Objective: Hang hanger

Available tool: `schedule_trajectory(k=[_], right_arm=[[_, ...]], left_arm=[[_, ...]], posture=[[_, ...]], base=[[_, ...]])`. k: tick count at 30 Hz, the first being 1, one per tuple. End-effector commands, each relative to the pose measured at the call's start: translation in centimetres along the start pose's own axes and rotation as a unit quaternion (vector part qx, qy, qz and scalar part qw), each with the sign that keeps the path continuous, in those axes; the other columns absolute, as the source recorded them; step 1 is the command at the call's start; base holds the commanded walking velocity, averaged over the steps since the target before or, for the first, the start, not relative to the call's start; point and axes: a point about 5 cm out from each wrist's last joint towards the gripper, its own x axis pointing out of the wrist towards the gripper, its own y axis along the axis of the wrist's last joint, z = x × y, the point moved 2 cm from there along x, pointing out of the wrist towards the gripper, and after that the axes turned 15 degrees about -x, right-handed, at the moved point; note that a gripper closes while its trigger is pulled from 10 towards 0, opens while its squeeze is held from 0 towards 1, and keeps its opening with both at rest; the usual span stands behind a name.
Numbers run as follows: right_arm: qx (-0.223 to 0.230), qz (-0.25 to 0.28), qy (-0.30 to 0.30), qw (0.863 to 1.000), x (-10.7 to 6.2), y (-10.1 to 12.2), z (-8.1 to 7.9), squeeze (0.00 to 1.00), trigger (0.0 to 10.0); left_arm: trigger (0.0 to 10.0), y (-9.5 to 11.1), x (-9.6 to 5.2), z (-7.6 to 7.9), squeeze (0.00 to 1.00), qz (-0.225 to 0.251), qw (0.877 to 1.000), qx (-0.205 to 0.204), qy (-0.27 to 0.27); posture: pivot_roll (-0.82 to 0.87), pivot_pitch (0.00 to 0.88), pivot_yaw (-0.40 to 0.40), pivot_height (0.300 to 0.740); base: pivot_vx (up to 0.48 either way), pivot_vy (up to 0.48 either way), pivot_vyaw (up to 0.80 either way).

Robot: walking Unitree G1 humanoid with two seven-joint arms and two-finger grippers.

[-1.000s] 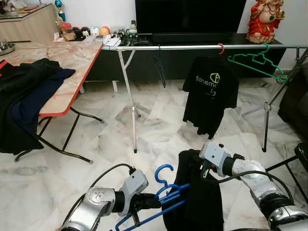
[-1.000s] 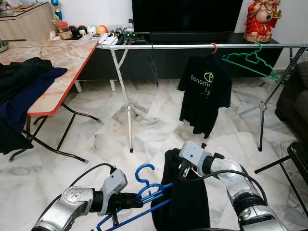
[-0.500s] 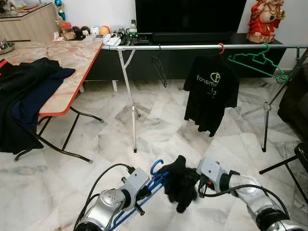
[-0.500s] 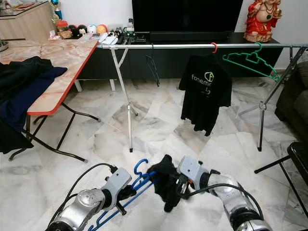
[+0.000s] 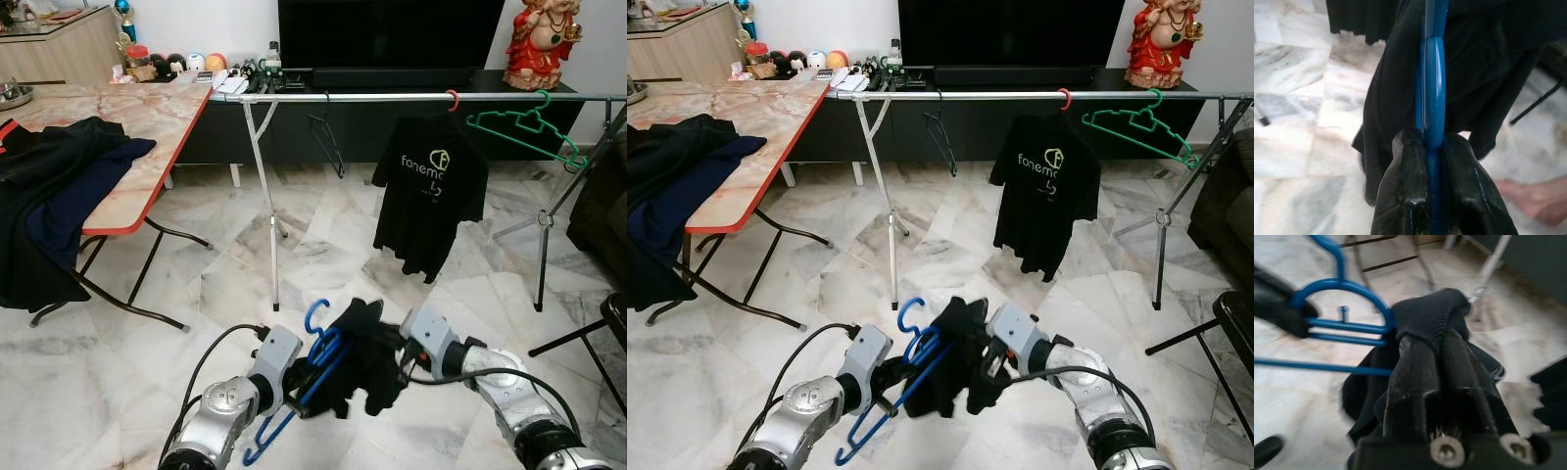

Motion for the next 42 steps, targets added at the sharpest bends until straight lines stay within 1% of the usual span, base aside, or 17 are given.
schedule_trajectory(k=[1,2,3,4,5,8,10,15,19,24,27,29,32,36,39,40,42], right_arm=[[-0.028,-0.053,-0.036,0.998,-0.2,-0.8,1.2,0.0,10.0],[-0.031,-0.065,-0.038,0.997,-0.3,-1.1,1.2,0.0,10.0],[-0.048,-0.119,-0.039,0.991,-0.8,-2.5,1.1,0.0,10.0],[-0.054,-0.137,-0.039,0.988,-1.0,-3.0,1.0,0.0,10.0],[-0.039,-0.158,-0.043,0.986,-1.4,-3.8,0.7,0.0,10.0],[-0.032,-0.163,-0.046,0.985,-1.6,-4.2,0.1,0.0,10.0],[-0.019,-0.139,-0.037,0.989,-1.3,-3.8,-0.5,0.0,10.0],[-0.023,-0.136,-0.009,0.99,-1.0,-3.8,-2.0,0.0,10.0],[-0.057,-0.179,-0.033,0.982,-1.6,-4.6,-1.0,0.0,10.0],[-0.056,-0.169,-0.099,0.979,-1.9,-4.1,1.0,0.0,10.0],[-0.029,-0.149,-0.143,0.978,-1.8,-3.5,2.0,0.0,10.0],[-0.015,-0.14,-0.154,0.978,-1.7,-3.3,2.1,0.0,10.0],[0.011,-0.121,-0.175,0.977,-1.5,-2.9,2.2,0.0,10.0],[0.026,-0.104,-0.206,0.973,-1.6,-2.5,2.8,0.0,10.0],[0.034,-0.094,-0.218,0.971,-1.7,-2.3,3.1,0.0,10.0],[0.033,-0.093,-0.218,0.971,-1.7,-2.2,3.1,0.07,10.0],[0.03,-0.091,-0.214,0.972,-1.6,-2.2,3.1,0.1,10.0]], left_arm=[[10.0,1.6,0.0,0.1,0.0,0.035,0.999,0.002,-0.009],[10.0,1.6,0.0,0.1,0.0,0.035,0.999,0.002,-0.009],[10.0,1.6,0.0,0.0,0.0,0.035,0.999,0.005,-0.009],[10.0,1.6,0.0,0.0,0.0,0.035,0.999,0.006,-0.009],[10.0,1.6,0.0,-0.1,0.0,0.036,0.999,0.006,-0.009],[10.0,2.1,0.0,-0.3,0.0,0.052,0.999,-0.002,0.003],[10.0,2.5,0.0,-0.5,0.0,0.066,0.998,-0.015,0.012],[10.0,3.3,0.2,-0.7,0.0,0.086,0.996,-0.015,0.029],[10.0,3.6,0.0,-1.2,0.0,0.094,0.994,-0.018,0.045],[10.0,3.5,-0.1,-1.3,0.0,0.097,0.994,-0.02,0.045],[10.0,3.7,0.0,-0.9,0.0,0.103,0.994,-0.026,0.031],[10.0,3.9,0.1,-0.5,0.0,0.102,0.994,-0.026,0.017],[10.0,3.9,0.3,0.9,0.0,0.091,0.995,-0.018,-0.03],[10.0,4.0,0.3,1.8,0.0,0.08,0.994,-0.01,-0.067],[10.0,4.3,0.2,2.0,0.0,0.083,0.994,-0.009,-0.075],[10.0,4.4,0.2,2.1,0.0,0.083,0.993,-0.009,-0.078],[10.0,4.6,0.2,2.6,0.0,0.081,0.992,-0.01,-0.091]], posture=[[0.08,0.029,-0.021,0.74],[0.08,0.029,-0.021,0.74],[0.08,0.032,-0.018,0.74],[0.08,0.032,-0.018,0.74],[0.08,0.033,-0.017,0.74],[0.07,0.038,-0.016,0.74],[0.07,0.041,-0.013,0.74],[0.07,0.043,-0.011,0.74],[0.07,0.045,-0.012,0.74],[0.07,0.048,-0.012,0.74],[0.07,0.052,-0.015,0.74],[0.07,0.053,-0.015,0.74],[0.07,0.055,-0.012,0.74],[0.07,0.055,-0.011,0.74],[0.07,0.056,-0.008,0.74],[0.07,0.055,-0.008,0.74],[0.07,0.055,-0.007,0.74]], base=[[0.0,0.0,0.0],[0.0,0.0,0.0],[0.0,0.0,0.0],[0.0,0.0,0.0],[0.0,0.0,0.0],[0.0,0.0,0.0],[0.0,0.0,0.0],[0.0,0.0,0.0],[0.0,0.0,0.0],[0.0,0.0,0.0],[0.0,0.0,0.0],[0.0,0.0,0.0],[0.0,0.0,0.0],[0.0,0.0,0.0],[0.0,0.0,0.0],[0.0,0.0,0.0],[0.0,0.0,0.0]])
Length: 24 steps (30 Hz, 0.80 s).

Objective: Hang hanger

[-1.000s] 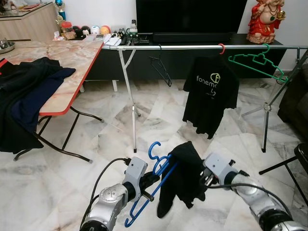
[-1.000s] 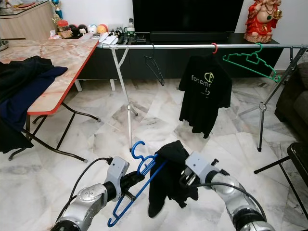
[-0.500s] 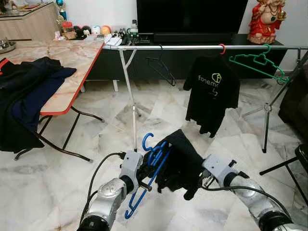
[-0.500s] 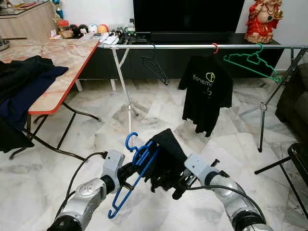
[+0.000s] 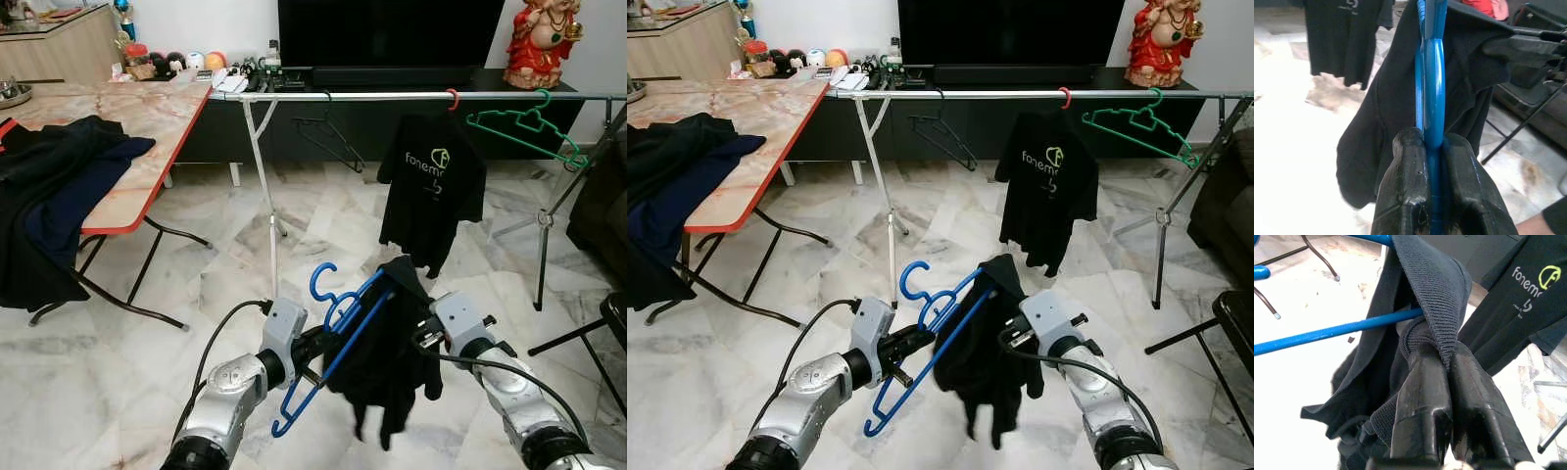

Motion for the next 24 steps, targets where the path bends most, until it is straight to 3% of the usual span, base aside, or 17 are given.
schedule_trajectory(k=[1,2,3,4,5,10,11,12,13,21,24], right_arm=[[0.002,0.022,-0.013,1.0,0.3,1.0,0.6,0.1,10.0],[0.003,0.022,-0.013,1.0,0.3,1.0,0.6,0.25,10.0],[0.003,0.022,-0.013,1.0,0.3,1.0,0.5,0.25,10.0],[0.004,0.023,-0.012,1.0,0.3,1.0,0.2,0.89,10.0],[0.004,0.023,-0.012,1.0,0.3,1.0,0.2,0.89,10.0],[-0.006,0.03,-0.006,1.0,0.1,1.0,-0.9,0.77,10.0],[-0.006,0.03,-0.005,1.0,0.1,1.0,-1.0,0.24,10.0],[-0.006,0.029,-0.004,1.0,0.1,1.0,-1.2,0.24,10.0],[-0.006,0.029,-0.001,1.0,0.1,0.9,-1.4,0.0,10.0],[-0.022,0.019,-0.019,0.999,-0.1,0.7,-2.2,0.0,10.0],[-0.041,0.01,-0.053,0.998,-0.3,0.4,-2.3,0.0,10.0]], left_arm=[[10.0,0.7,0.1,0.6,0.0,0.01,1.0,0.004,-0.018],[10.0,0.7,0.1,0.7,0.0,0.01,1.0,0.003,-0.02],[10.0,0.7,0.1,0.8,0.0,0.009,1.0,0.003,-0.022],[10.0,0.8,0.1,1.0,0.0,0.009,1.0,0.001,-0.026],[10.0,0.8,0.1,1.0,0.0,0.009,1.0,0.001,-0.026],[10.0,1.3,0.1,1.5,0.0,0.017,0.999,-0.008,-0.037],[10.0,1.3,0.1,1.6,0.0,0.018,0.999,-0.008,-0.038],[10.0,1.4,0.1,1.6,0.0,0.018,0.999,-0.008,-0.039],[10.0,1.6,0.2,1.7,0.0,0.021,0.999,-0.01,-0.042],[10.0,2.0,0.5,2.4,0.0,0.03,0.998,-0.024,-0.055],[10.0,2.1,0.6,2.7,0.0,0.03,0.997,-0.027,-0.058]], posture=[[0.07,0.055,-0.007,0.74],[0.07,0.055,-0.007,0.74],[0.07,0.055,-0.008,0.74],[0.07,0.055,-0.006,0.74],[0.07,0.055,-0.006,0.74],[0.07,0.055,-0.006,0.74],[0.07,0.055,-0.005,0.74],[0.07,0.055,-0.005,0.74],[0.07,0.055,-0.005,0.74],[0.06,0.049,-0.002,0.74],[0.06,0.047,-0.002,0.74]], base=[[0.0,0.0,0.0],[0.0,0.0,0.0],[0.0,0.0,0.0],[0.0,0.0,0.0],[0.0,0.0,0.0],[0.0,0.0,0.0],[0.0,0.0,0.0],[0.0,0.0,0.0],[0.0,0.0,0.0],[0.0,0.0,0.0],[0.0,0.0,0.0]])
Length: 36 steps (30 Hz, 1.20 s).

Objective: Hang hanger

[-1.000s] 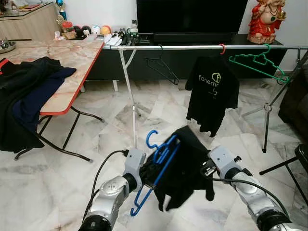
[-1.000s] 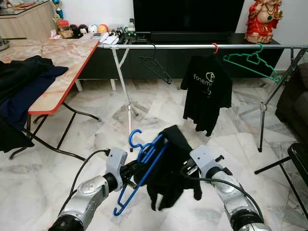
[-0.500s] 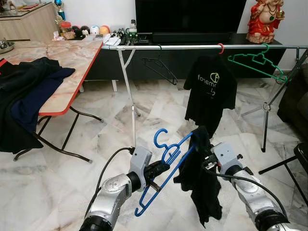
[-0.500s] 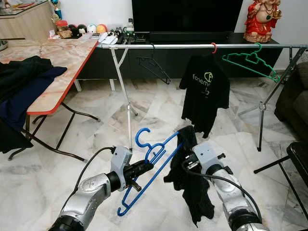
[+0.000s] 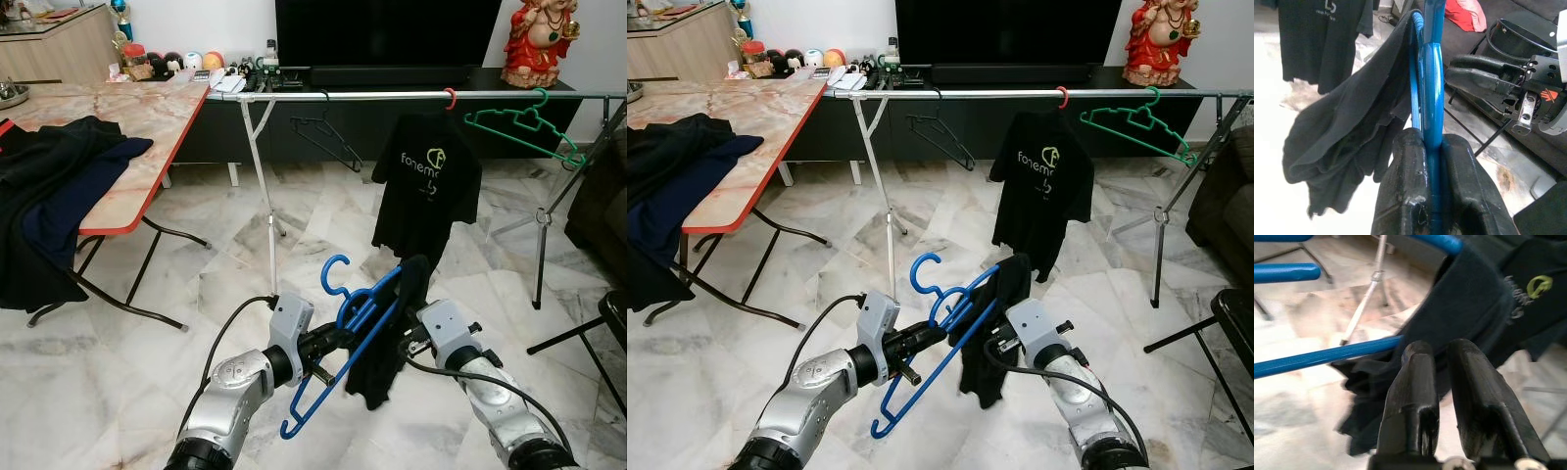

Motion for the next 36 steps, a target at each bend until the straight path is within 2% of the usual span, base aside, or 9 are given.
schedule_trajectory(k=[1,3,6,12,15,16,17,18,36], right_arm=[[0.009,0.005,-0.038,0.999,-0.2,0.1,0.2,0.0,10.0],[0.049,0.014,-0.074,0.996,-0.3,0.4,0.6,0.0,10.0],[0.208,-0.002,-0.139,0.968,-0.3,0.2,0.5,0.0,10.0],[0.329,-0.034,-0.124,0.935,-0.5,-0.6,-1.9,0.0,10.0],[0.342,-0.031,-0.104,0.934,-0.6,-0.6,-2.7,0.0,10.0],[0.347,-0.029,-0.098,0.932,-0.6,-0.5,-3.0,0.13,10.0],[0.348,-0.033,-0.105,0.931,-0.7,-0.7,-3.0,0.79,10.0],[0.351,-0.035,-0.105,0.93,-0.8,-0.8,-3.1,1.0,10.0],[0.351,-0.026,-0.088,0.932,-0.7,-0.8,-2.8,1.0,10.0]], left_arm=[[10.0,1.5,0.4,1.2,0.0,0.029,0.999,0.003,-0.029],[10.0,1.7,0.5,1.6,0.0,0.029,0.999,0.002,-0.039],[10.0,1.9,0.8,2.2,0.0,0.026,0.998,0.007,-0.056],[10.0,2.2,1.0,2.6,0.0,0.026,0.998,0.008,-0.062],[10.0,2.4,1.0,2.7,0.0,0.027,0.998,0.01,-0.064],[10.0,2.5,1.0,2.8,0.0,0.028,0.997,0.01,-0.066],[10.0,2.6,1.0,2.8,0.0,0.029,0.997,0.011,-0.067],[10.0,2.6,0.9,2.8,0.0,0.028,0.997,0.012,-0.067],[10.0,2.7,1.0,3.1,0.0,0.025,0.997,0.015,-0.072]], posture=[[0.07,0.044,-0.001,0.74],[0.07,0.043,0.0,0.74],[0.06,0.037,0.0,0.74],[0.06,0.036,-0.001,0.74],[0.07,0.037,-0.001,0.74],[0.07,0.038,-0.001,0.74],[0.07,0.04,-0.001,0.74],[0.07,0.041,-0.002,0.74],[0.07,0.048,-0.001,0.74]], base=[[0.0,0.0,0.0],[0.0,0.0,0.0],[0.0,0.0,0.0],[0.0,0.0,0.0],[0.0,0.0,0.0],[0.0,0.0,0.0],[0.0,0.0,0.0],[0.0,0.0,0.0],[0.0,0.0,0.0]])
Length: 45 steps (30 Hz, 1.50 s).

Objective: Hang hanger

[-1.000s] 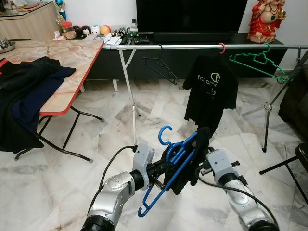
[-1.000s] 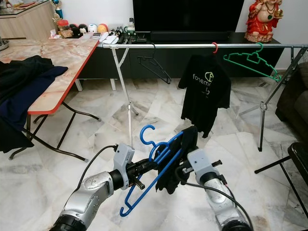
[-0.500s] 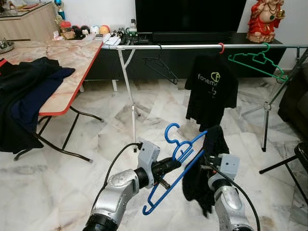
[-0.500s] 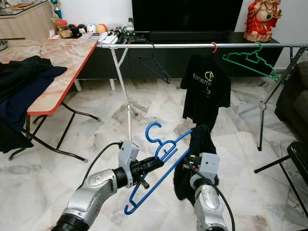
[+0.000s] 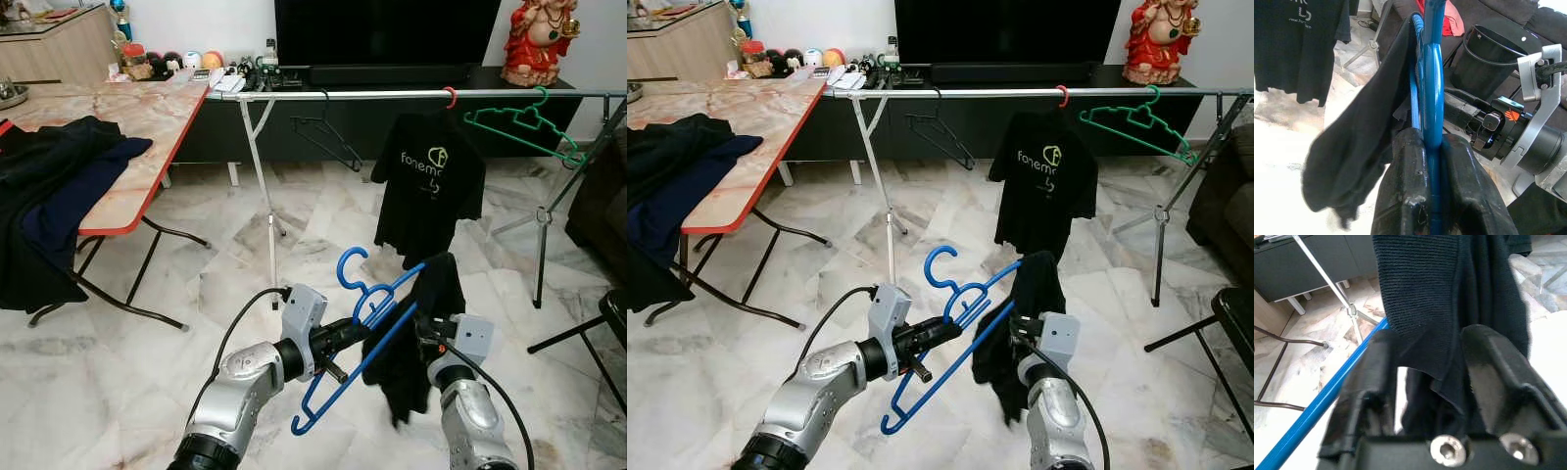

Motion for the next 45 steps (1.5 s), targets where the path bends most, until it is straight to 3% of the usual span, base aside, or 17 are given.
schedule_trajectory(k=[1,26,27,29,30,32,38,45], right_arm=[[-0.002,-0.011,0.005,1.0,-0.1,-0.4,-0.1,1.0,10.0],[-0.003,-0.013,0.006,1.0,-0.1,-0.5,0.0,1.0,10.0],[-0.059,-0.028,0.019,0.998,-0.1,-0.7,0.0,0.0,10.0],[-0.121,-0.03,0.031,0.992,-0.3,-0.9,0.3,0.0,10.0],[-0.132,-0.016,0.029,0.991,-0.4,-0.7,0.5,0.0,10.0],[-0.105,0.022,0.0,0.994,-0.8,-0.1,1.3,0.0,10.0],[-0.104,0.03,-0.013,0.994,-1.2,-0.1,1.9,0.0,10.0],[-0.119,-0.032,-0.016,0.992,-2.5,-2.9,2.5,0.0,10.0]], left_arm=[[10.0,1.5,0.4,1.0,0.0,0.025,0.999,0.013,-0.027],[10.0,1.5,0.4,1.0,0.0,0.025,0.999,0.013,-0.027],[10.0,1.7,0.5,1.2,0.0,0.026,0.999,0.014,-0.031],[10.0,1.8,0.5,1.4,0.0,0.026,0.999,0.016,-0.037],[10.0,1.8,0.5,1.5,0.0,0.026,0.999,0.016,-0.038],[10.0,1.7,0.5,1.5,0.0,0.026,0.999,0.015,-0.039],[10.0,1.7,0.6,1.5,0.0,0.025,0.999,0.014,-0.04],[10.0,1.8,0.5,1.4,0.0,0.027,0.999,0.014,-0.039]], posture=[[0.07,0.048,-0.001,0.74],[0.07,0.048,-0.001,0.74],[0.08,0.056,-0.003,0.74],[0.07,0.057,-0.002,0.74],[0.08,0.057,-0.002,0.74],[0.07,0.056,-0.001,0.74],[0.07,0.056,-0.001,0.74],[0.07,0.056,-0.002,0.74]], base=[[0.0,0.0,0.0],[0.0,0.0,0.0],[0.0,0.0,0.0],[0.0,0.0,0.0],[0.0,0.0,0.0],[0.0,0.0,0.0],[0.0,0.0,0.0],[0.0,0.0,0.0]])
